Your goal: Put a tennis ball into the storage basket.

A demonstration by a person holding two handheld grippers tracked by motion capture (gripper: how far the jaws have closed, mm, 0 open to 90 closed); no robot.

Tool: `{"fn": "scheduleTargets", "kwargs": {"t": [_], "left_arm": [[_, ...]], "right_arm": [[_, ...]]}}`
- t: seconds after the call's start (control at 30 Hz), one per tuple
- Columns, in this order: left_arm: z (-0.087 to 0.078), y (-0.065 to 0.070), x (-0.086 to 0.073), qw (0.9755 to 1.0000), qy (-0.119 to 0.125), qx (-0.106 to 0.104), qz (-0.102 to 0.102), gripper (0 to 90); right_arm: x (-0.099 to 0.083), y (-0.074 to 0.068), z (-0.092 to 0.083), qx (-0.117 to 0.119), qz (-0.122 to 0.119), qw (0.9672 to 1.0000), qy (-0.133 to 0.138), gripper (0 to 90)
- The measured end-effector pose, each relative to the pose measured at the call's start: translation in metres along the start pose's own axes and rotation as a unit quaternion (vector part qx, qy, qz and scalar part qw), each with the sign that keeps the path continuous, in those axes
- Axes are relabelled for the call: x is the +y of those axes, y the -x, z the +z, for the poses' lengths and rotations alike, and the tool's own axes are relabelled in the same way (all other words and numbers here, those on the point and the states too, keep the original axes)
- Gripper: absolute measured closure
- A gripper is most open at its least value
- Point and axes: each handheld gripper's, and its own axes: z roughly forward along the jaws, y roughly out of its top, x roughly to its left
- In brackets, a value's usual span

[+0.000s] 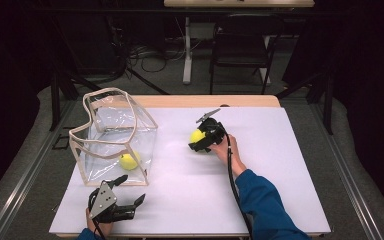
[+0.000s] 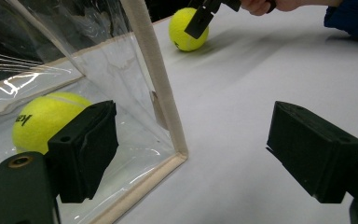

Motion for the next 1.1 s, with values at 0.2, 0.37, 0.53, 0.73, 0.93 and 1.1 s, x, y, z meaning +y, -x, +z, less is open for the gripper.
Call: {"fn": "scheduleTargets", "kwargs": {"t": [0.2,0.37,0.53,0.73,0.93,1.1], "left_arm": [[-0.0008,0.0004,0.0,1.0,0.001,0.001,-0.001,15.8],[-0.0002,0.0003,0.0001,1.0,0.0,-0.001,0.001,15.8],[-0.0003,0.0007,0.0002,1.0,0.0,-0.002,0.001,15.8],[0.0,0.0003,-0.0002,1.0,-0.001,-0.003,0.0,15.8],[0.0,0.0006,0.0,1.0,-0.001,-0.002,0.0,15.8],[-0.0007,0.0002,-0.0004,1.0,-0.001,-0.002,0.0,15.8]], "right_arm": [[-0.0004,-0.0021,0.0043,-0.006,-0.002,1.0,0.002,9.5],[0.0,-0.0033,0.0054,-0.024,0.0,0.9997,-0.01,15.6],[-0.001,-0.0024,0.005,-0.023,0.005,0.9996,-0.015,19.5],[-0.0019,-0.0009,0.0054,-0.029,0.007,0.9995,-0.011,24.8],[-0.0012,-0.0024,0.005,-0.032,-0.002,0.9994,-0.012,25.1],[-0.0019,-0.0038,0.0039,-0.026,0.003,0.9996,-0.01,25.1]]}}
